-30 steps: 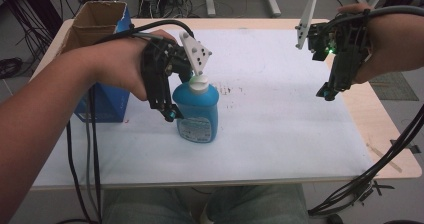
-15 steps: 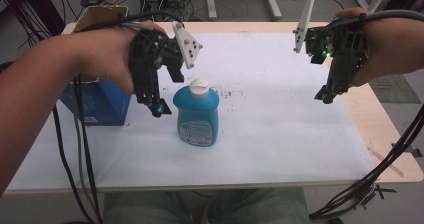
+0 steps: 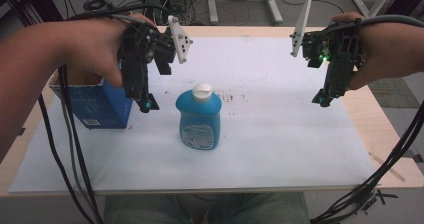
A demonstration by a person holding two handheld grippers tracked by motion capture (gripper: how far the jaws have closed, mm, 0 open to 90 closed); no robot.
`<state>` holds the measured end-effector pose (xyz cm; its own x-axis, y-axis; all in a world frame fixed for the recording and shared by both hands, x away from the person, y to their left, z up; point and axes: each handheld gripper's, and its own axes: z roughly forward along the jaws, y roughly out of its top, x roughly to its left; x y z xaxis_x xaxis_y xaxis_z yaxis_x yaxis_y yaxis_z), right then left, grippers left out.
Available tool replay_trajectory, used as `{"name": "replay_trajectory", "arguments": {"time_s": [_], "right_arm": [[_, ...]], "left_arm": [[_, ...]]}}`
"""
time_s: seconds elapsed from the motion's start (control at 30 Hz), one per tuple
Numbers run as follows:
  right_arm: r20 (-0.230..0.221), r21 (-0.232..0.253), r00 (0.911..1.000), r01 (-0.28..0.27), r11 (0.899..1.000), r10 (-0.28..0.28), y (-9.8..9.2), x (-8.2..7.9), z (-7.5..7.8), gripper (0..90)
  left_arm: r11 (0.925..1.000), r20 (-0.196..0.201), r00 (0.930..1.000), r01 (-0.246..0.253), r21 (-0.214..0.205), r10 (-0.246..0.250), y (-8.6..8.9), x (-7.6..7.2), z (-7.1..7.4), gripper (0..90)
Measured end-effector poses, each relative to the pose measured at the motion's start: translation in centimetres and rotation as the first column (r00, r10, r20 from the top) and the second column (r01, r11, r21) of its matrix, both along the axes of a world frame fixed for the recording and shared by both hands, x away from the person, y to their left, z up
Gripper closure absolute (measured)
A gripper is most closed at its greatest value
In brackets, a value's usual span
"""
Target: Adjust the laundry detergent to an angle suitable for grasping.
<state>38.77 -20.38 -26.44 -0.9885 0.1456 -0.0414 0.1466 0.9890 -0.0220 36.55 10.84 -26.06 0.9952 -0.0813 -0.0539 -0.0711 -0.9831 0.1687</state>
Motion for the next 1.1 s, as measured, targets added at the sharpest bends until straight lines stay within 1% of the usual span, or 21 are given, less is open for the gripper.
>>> {"name": "replay_trajectory", "arguments": {"time_s": [0.03, 0.07, 0.1, 0.13, 0.17, 0.2, 0.23, 0.43, 0.5, 0.6, 0.63, 0.7, 0.77, 0.83, 0.9, 0.97, 1.03, 1.1], "right_arm": [[0.001, -0.001, 1.0, 0.003, 1.0, -0.003, 0.1, 0.0, 0.1, 1.3], [-0.001, -0.001, 1.0, 0.001, 1.0, -0.001, 0.2, 0.0, 0.1, 1.3], [0.001, -0.002, 1.0, 0.0, 1.0, 0.0, 0.3, 0.0, 0.1, 1.3], [0.0, -0.005, 1.0, -0.004, 1.0, 0.004, 0.4, 0.1, 0.2, 1.3], [0.001, 0.0, 1.0, -0.007, 1.0, 0.007, 0.5, 0.2, 0.2, 1.3], [0.003, -0.001, 1.0, -0.006, 1.0, 0.006, 0.6, 0.2, 0.3, 1.3], [0.004, 0.001, 0.9999, -0.012, 1.0, 0.012, 0.7, 0.3, 0.4, 1.3], [0.007, 0.012, 0.9994, -0.033, 0.999, 0.033, 1.5, 0.8, 0.9, 1.3], [0.009, 0.009, 0.9992, -0.04, 0.999, 0.04, 1.7, 0.9, 1.1, 1.3], [0.015, 0.015, 0.9988, -0.047, 0.999, 0.047, 2.0, 1.0, 1.3, 1.3], [0.015, 0.014, 0.9987, -0.049, 0.999, 0.049, 2.1, 1.0, 1.4, 1.3], [0.013, 0.013, 0.9988, -0.048, 0.999, 0.048, 2.3, 1.0, 1.4, 1.3], [0.012, 0.01, 0.9987, -0.049, 0.999, 0.049, 2.3, 1.1, 1.3, 1.3], [0.012, 0.009, 0.9987, -0.05, 0.999, 0.05, 2.3, 1.1, 1.3, 1.3], [0.013, 0.012, 0.9988, -0.048, 0.999, 0.048, 2.3, 1.1, 1.3, 1.3], [0.014, 0.016, 0.9988, -0.047, 0.999, 0.046, 2.3, 1.1, 1.3, 1.3], [0.018, 0.02, 0.9986, -0.051, 0.998, 0.051, 2.3, 1.1, 1.4, 1.3], [0.017, 0.021, 0.9986, -0.05, 0.999, 0.049, 2.3, 1.1, 1.4, 1.3]], "left_arm": [[0.9999, -0.003, 1.0, -0.008, 0.006, 0.008, 0.1, 0.0, 0.1, 5.3], [0.9998, 0.008, 0.9999, -0.014, 0.014, 0.014, 0.1, 0.1, 0.2, 4.3], [0.9995, 0.011, 0.9998, -0.02, 0.023, 0.019, 0.2, 0.1, 0.4, 2.5], [0.9992, 0.005, 0.9996, -0.026, 0.03, 0.026, 0.3, 0.1, 0.5, 2.2], [0.999, 0.011, 0.9995, -0.03, 0.033, 0.03, 0.3, 0.1, 0.7, 1.7], [0.9988, 0.016, 0.9994, -0.032, 0.036, 0.032, 0.4, 0.2, 0.8, 1.7], [0.9987, 0.009, 0.9993, -0.037, 0.036, 0.037, 0.4, 0.2, 1.0, 1.7], [0.9966, 0.015, 0.9981, -0.061, 0.056, 0.06, 0.7, 0.5, 1.7, 1.7], [0.9956, 0.015, 0.9973, -0.073, 0.06, 0.072, 0.7, 0.6, 1.9, 1.7], [0.9955, 0.02, 0.997, -0.075, 0.057, 0.074, 0.9, 0.7, 2.0, 1.7], [0.9951, 0.014, 0.9966, -0.082, 0.056, 0.081, 1.0, 0.8, 2.0, 1.7], [0.9932, 0.013, 0.9956, -0.093, 0.07, 0.092, 1.1, 1.0, 2.0, 1.7], [0.9919, 0.006, 0.9949, -0.101, 0.077, 0.101, 1.2, 1.0, 2.0, 1.8], [0.9907, 0.01, 0.9938, -0.111, 0.079, 0.11, 1.3, 1.1, 2.1, 1.8], [0.9895, 0.002, 0.9923, -0.124, 0.075, 0.124, 1.4, 1.1, 2.2, 1.8], [0.9882, 0.003, 0.9909, -0.134, 0.074, 0.135, 1.5, 1.2, 2.3, 1.8], [0.988, 0.014, 0.9908, -0.136, 0.074, 0.135, 1.6, 1.3, 2.5, 1.8], [0.9867, 0.011, 0.9895, -0.145, 0.074, 0.144, 1.7, 1.4, 2.5, 1.8]]}}
